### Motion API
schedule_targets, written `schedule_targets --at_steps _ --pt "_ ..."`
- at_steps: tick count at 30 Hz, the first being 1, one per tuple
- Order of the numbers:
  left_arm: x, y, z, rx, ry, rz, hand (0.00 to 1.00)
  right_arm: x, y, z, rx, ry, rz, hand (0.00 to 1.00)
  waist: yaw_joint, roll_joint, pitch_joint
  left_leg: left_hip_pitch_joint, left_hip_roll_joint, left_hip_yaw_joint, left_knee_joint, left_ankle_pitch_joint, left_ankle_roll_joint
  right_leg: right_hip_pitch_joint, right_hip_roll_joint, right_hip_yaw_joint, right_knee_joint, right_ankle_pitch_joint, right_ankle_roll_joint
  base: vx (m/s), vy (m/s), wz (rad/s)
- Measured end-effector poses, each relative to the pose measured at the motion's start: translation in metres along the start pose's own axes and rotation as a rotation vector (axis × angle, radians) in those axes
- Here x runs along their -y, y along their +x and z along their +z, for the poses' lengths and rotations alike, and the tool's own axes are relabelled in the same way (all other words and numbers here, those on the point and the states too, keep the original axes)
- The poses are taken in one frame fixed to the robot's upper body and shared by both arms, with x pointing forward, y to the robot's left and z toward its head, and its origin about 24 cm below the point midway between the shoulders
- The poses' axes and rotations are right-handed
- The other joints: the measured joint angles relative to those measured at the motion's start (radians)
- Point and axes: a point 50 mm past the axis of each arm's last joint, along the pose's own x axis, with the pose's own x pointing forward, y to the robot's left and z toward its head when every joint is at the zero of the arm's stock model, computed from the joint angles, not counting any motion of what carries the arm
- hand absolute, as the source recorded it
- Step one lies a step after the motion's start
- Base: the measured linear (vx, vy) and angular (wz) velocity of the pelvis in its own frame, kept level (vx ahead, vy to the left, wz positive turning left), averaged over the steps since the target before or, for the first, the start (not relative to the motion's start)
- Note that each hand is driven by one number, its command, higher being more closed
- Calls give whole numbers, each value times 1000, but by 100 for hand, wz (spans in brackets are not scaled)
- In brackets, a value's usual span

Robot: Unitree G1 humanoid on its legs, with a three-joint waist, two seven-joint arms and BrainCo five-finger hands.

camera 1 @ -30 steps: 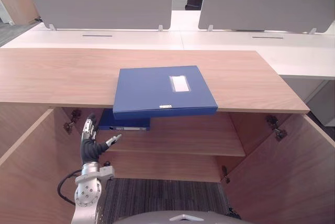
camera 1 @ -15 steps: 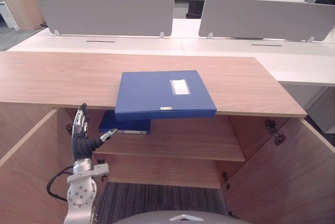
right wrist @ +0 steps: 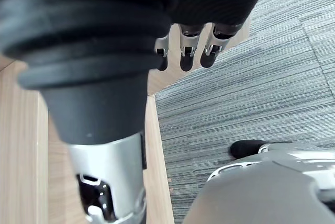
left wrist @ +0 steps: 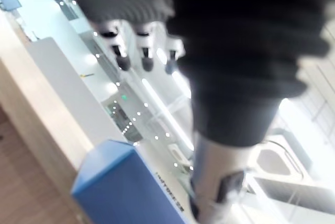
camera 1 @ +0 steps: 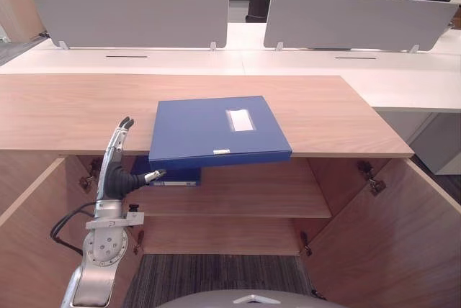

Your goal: Walk over to the cabinet, pick up the folder, carry it to the office cabinet, place the folder inside the office cabinet, then close the office cabinet door

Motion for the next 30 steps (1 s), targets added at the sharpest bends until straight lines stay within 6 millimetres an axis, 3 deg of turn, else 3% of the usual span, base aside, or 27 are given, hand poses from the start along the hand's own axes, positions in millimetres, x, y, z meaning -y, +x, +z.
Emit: schedule_targets --at_steps 8,9,16,30 --pt "19 2 23 128 -51 -106 0 5 3 8 20 -11 -5 0 -23 24 25 14 1 15 0 -5 0 9 1 15 -8 4 0 -36 -10 -6" --pt "22 1 25 132 -59 -125 0 6 3 8 17 -15 -7 0 -24 16 24 14 1 17 0 -5 0 9 1 17 -9 4 0 -42 -13 -5" --pt "37 -2 32 163 -86 -216 0 9 3 5 2 -29 -13 0 -33 26 25 12 1 28 -1 -9 0 -1 2 32 -10 6 2 -16 -5 -5" --pt "54 -7 41 280 117 -289 0 9 4 6 2 -27 -13 0 -48 26 24 11 0 30 -1 -10 1 -1 2 34 -18 10 2 -27 -11 0"
